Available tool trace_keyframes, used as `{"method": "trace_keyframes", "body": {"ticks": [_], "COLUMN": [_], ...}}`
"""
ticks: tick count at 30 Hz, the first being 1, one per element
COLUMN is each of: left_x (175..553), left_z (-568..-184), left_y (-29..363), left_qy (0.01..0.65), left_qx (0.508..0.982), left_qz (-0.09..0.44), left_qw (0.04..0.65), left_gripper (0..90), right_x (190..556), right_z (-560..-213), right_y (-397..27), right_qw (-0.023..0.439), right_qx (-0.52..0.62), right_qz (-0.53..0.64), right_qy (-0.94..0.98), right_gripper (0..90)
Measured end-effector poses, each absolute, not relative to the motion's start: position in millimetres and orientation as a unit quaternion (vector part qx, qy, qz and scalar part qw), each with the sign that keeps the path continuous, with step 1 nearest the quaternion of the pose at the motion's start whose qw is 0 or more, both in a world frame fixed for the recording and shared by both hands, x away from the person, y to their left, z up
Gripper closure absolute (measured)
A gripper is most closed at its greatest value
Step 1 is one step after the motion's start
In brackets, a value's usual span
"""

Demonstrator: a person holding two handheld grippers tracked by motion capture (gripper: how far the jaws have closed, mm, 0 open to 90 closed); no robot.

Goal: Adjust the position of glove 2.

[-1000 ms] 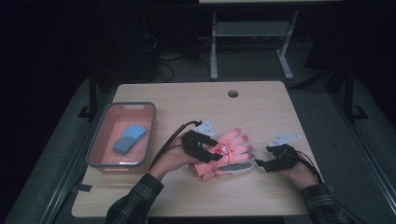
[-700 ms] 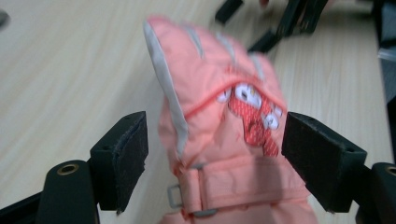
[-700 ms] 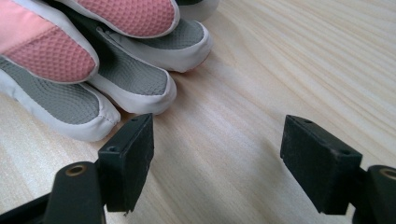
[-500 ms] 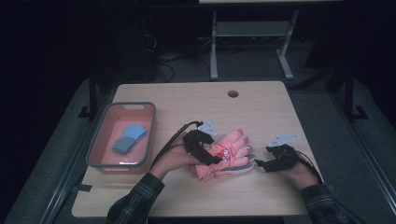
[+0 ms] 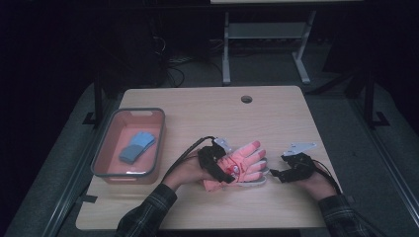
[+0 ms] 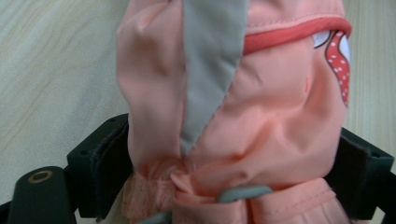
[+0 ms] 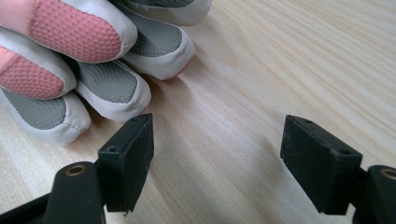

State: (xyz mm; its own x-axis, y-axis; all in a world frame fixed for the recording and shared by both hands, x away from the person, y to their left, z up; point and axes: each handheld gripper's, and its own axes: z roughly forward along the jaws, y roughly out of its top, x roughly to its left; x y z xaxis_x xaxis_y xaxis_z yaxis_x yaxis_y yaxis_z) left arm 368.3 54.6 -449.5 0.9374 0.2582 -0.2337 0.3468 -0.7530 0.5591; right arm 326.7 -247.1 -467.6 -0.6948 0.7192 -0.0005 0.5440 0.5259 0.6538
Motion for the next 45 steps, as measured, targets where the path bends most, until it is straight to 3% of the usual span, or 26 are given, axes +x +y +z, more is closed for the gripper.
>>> {"method": "trace_keyframes", "body": {"ticks": [5, 16, 20, 45], "left_x": [365, 367, 369, 380], "left_z": [-452, -444, -439, -389], "left_y": [49, 55, 60, 106], "left_qy": [0.148, 0.156, 0.158, 0.213], "left_qx": [0.944, 0.936, 0.932, 0.913], "left_qz": [-0.057, -0.088, -0.094, -0.056], "left_qw": [0.29, 0.303, 0.312, 0.343], "left_gripper": [14.9, 52.2, 58.8, 60.4], "right_x": [327, 327, 327, 332], "right_z": [-468, -468, -467, -473], "right_y": [-247, -247, -248, -249], "right_qw": [0.137, 0.137, 0.136, 0.131], "right_qx": [0.367, 0.367, 0.373, 0.392], "right_qz": [0.32, 0.322, 0.33, 0.324], "right_qy": [0.863, 0.862, 0.857, 0.851], "right_gripper": [25.3, 24.6, 23.7, 15.9]}}
